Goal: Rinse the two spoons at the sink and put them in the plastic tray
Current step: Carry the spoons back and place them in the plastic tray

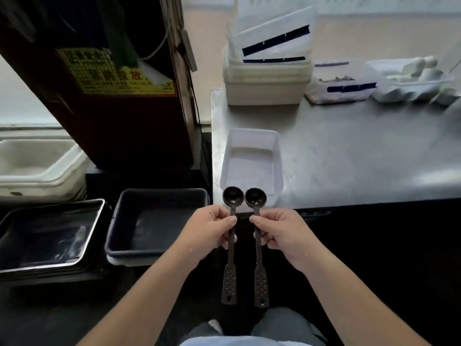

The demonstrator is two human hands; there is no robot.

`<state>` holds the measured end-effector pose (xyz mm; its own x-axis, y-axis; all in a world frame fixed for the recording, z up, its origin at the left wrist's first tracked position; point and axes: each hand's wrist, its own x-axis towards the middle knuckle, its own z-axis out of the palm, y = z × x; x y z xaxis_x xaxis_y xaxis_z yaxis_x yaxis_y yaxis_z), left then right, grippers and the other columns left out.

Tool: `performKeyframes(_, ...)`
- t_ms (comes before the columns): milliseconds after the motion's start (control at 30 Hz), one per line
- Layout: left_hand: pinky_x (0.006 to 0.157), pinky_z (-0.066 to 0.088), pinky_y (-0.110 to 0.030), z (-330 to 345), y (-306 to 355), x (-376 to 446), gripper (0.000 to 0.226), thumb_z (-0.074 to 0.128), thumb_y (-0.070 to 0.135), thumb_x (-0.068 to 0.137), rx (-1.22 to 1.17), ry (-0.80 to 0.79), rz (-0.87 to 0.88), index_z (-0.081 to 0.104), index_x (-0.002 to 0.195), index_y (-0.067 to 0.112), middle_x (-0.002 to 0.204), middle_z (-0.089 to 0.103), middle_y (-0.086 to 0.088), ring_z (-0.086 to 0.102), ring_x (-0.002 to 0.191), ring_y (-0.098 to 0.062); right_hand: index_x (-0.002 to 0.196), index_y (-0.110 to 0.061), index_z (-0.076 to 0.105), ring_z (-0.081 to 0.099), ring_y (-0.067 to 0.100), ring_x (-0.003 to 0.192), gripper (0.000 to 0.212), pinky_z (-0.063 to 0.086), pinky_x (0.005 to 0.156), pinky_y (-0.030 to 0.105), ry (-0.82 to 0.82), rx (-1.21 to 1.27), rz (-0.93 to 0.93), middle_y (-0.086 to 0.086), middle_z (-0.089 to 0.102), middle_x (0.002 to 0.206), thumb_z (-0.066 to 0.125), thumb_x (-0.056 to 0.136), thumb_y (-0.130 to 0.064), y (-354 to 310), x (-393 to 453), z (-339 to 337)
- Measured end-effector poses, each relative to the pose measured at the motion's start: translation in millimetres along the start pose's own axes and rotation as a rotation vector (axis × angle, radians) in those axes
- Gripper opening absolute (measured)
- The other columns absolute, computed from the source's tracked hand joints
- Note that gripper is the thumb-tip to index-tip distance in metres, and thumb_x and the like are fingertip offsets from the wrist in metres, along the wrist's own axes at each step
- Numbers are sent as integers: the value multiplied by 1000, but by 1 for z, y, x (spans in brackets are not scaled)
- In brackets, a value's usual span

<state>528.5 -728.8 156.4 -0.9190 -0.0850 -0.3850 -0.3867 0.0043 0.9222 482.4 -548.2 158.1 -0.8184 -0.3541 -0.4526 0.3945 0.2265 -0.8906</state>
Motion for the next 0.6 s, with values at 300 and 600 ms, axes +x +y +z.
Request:
performKeyframes(300, 47, 42, -20, 16, 33, 152, 12, 60, 28, 90, 157, 14, -85, 65, 83, 20, 58, 70, 3, 66, 56, -11, 80, -12, 70, 52, 8, 47, 15, 40, 48, 20, 169, 131, 93, 3, 59, 63, 66, 93, -18, -29, 128, -57)
performKeyframes(600, 51, 39, -24, 33, 33, 307, 15, 51, 25, 90, 270, 154, -202, 65, 90, 21, 74, 66, 0, 57, 62, -15, 73, -20, 66, 58, 4, 41, 22, 46, 46, 23, 235, 146, 253, -10, 64, 48, 52, 86, -8, -41, 278, -71)
